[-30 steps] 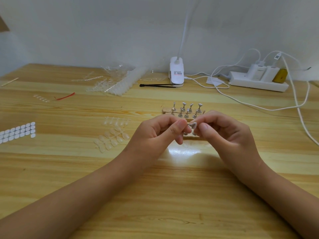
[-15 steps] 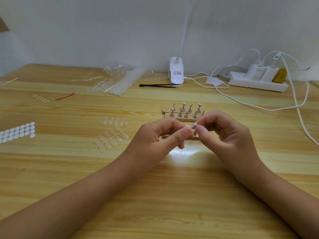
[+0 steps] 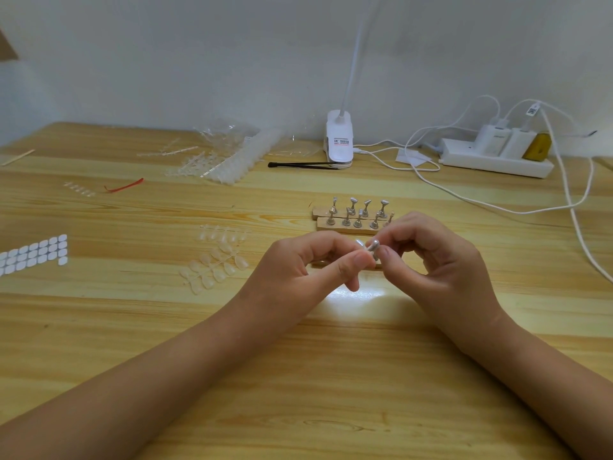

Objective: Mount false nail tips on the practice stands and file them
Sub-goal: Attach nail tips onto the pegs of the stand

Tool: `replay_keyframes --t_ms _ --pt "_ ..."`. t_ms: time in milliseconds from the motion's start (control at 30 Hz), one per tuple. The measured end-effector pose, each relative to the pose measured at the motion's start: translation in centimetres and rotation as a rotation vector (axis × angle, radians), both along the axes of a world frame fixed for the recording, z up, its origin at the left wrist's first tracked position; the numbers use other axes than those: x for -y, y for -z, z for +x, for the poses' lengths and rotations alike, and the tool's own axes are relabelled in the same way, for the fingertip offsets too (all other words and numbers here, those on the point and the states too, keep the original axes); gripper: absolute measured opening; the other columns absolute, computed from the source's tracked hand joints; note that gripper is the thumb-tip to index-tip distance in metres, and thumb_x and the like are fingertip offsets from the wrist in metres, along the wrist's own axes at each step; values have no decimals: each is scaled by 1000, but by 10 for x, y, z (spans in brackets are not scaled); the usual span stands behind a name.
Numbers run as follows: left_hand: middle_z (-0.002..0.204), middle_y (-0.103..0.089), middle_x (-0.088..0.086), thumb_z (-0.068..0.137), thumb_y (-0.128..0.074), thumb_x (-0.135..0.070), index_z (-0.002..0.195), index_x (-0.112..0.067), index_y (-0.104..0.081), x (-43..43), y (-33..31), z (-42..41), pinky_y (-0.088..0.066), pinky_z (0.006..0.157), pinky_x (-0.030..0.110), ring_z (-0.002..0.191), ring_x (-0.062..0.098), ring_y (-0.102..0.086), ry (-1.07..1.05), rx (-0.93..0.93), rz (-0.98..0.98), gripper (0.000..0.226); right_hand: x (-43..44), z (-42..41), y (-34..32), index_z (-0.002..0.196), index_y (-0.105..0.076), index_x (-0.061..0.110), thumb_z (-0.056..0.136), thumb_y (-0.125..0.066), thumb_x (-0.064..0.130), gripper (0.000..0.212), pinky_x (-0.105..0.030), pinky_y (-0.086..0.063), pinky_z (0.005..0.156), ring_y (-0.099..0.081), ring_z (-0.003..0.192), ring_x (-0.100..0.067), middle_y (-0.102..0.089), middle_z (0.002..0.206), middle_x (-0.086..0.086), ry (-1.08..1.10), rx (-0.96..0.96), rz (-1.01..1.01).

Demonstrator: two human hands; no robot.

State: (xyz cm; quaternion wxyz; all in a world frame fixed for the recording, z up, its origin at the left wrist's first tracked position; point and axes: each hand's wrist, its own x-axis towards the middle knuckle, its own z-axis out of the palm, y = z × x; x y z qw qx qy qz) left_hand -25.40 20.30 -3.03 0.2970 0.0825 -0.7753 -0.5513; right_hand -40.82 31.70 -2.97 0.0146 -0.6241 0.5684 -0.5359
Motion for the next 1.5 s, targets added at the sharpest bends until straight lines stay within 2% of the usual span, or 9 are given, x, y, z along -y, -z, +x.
replay_keyframes --t_ms 267,367,467,633,733,900,1100,1200,1500 --pt "70 -68 -14 90 -65 -35 91 -16 -75 0 1 1 -45 79 11 81 2 -65 -2 7 -63 22 0 -2 1 87 -66 5 85 -64 4 3 -33 -48 68 -58 73 -22 -64 82 -3 -16 -14 -5" --pt "73 -67 -21 93 -53 -39 86 -18 -74 -3 1 1 -44 86 14 91 1 -65 10 41 -170 30 0 -1 2 88 -66 4 85 -63 1 5 -36 -49 68 -59 74 -24 -64 82 -3 -23 -10 6" --pt "71 -62 -19 98 -45 -36 84 -28 -65 -9 0 0 -41 81 11 81 0 -61 30 38 -228 25 1 0 2 89 -65 5 87 -62 1 6 -39 -50 70 -60 75 -27 -63 83 -6 -57 31 22" --pt "70 -60 -5 104 -37 -34 77 -25 -53 -9 -1 -1 -47 84 45 79 31 -58 60 26 -37 33 -1 1 0 93 -65 7 89 -62 8 5 -25 -47 72 -59 77 -16 -63 84 -4 -111 183 56" --pt "70 -60 -12 102 -34 -28 78 -25 -50 -8 -1 -1 -47 87 31 78 11 -56 74 30 -7 30 -1 3 0 91 -65 4 86 -63 6 5 -18 -47 72 -59 75 -8 -63 82 2 -127 227 79" --pt "72 -61 -15 102 -33 -31 80 -27 -50 -8 -2 0 -46 84 19 78 6 -57 114 58 -49 28 -2 4 -1 87 -64 9 84 -62 5 5 -17 -46 70 -57 72 -8 -62 79 8 -134 267 103" --pt "76 -62 -6 100 -31 -45 78 -44 -49 -10 -3 2 -44 79 46 77 32 -57 96 94 -145 28 -2 4 -1 86 -64 5 84 -62 4 4 -24 -48 71 -57 73 -19 -63 79 -6 -118 250 115" --pt "79 -62 1 100 -32 -44 77 -40 -48 -10 -2 2 -46 78 41 77 24 -57 85 96 -167 28 -3 4 -1 86 -64 3 83 -62 3 4 -25 -48 70 -56 73 -22 -62 78 -8 -116 228 120" --pt "76 -58 -10 103 -36 -27 78 -29 -51 -11 -1 1 -38 72 16 73 4 -51 94 123 -226 29 -2 6 -1 86 -64 3 83 -61 1 6 -35 -50 71 -59 74 -27 -63 79 -11 -77 159 96"
